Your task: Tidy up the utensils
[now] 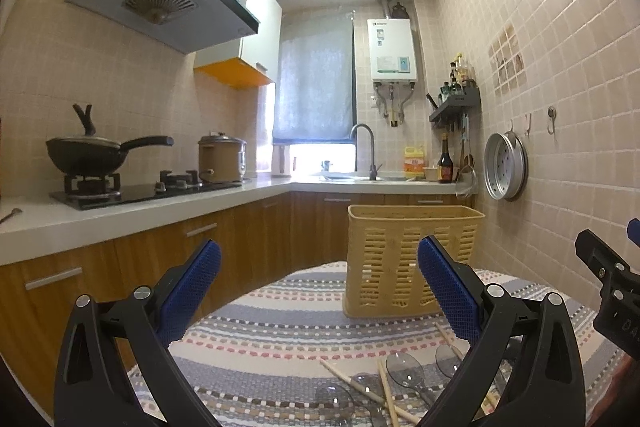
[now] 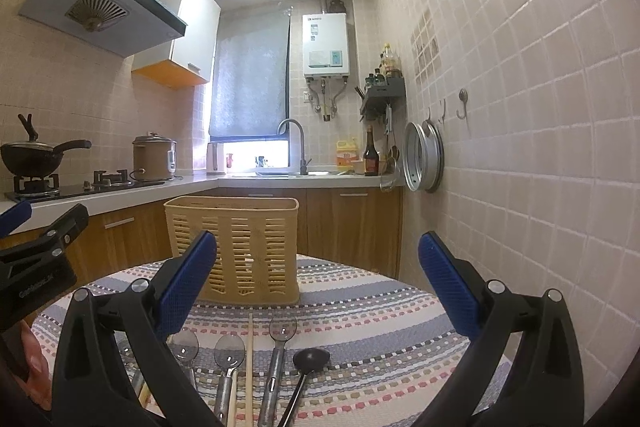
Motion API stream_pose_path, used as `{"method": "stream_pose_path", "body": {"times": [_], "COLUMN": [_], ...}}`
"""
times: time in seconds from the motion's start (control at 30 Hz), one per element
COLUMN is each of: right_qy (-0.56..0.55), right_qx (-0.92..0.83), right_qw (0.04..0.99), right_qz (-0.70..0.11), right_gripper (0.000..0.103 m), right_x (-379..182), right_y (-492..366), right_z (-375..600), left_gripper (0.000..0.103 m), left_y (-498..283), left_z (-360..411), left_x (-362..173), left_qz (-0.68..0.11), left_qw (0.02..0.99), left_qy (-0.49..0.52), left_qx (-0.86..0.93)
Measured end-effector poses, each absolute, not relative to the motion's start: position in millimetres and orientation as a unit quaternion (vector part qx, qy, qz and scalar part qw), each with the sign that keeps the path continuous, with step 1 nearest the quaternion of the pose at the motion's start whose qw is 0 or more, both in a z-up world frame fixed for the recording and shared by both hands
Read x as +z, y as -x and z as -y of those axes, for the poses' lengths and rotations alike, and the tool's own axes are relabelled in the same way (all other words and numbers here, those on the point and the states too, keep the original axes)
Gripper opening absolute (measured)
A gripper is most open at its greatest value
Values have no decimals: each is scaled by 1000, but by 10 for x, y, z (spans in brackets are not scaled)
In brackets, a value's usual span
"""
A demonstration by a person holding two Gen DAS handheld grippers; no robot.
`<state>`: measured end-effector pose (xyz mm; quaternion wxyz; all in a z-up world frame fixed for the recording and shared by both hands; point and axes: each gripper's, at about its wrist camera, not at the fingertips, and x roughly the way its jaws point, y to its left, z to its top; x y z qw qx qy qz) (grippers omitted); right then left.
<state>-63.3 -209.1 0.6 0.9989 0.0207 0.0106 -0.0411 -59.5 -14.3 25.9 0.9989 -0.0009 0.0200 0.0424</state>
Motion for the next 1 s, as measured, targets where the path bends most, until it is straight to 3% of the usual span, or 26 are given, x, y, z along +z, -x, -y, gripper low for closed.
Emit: {"method": "stream_pose_path", "body": {"times": [0.43,1.0], "right_qy": [-21,-22], "right_qx": [-42,-39], "right_qw": [998,999], "right_qz": [-31,-30], "right_gripper": [97,97], "right_x": [-29,-21], "right_y": [579,590], "right_z": [2065,2051], "left_gripper": [95,95], "left_y": [476,490], "left_z": [111,66], "left_x": [169,195], "left_qz": [-64,-60], "left_qw": [997,997], "left_qy": [1,2], "left_qx": [41,46]}}
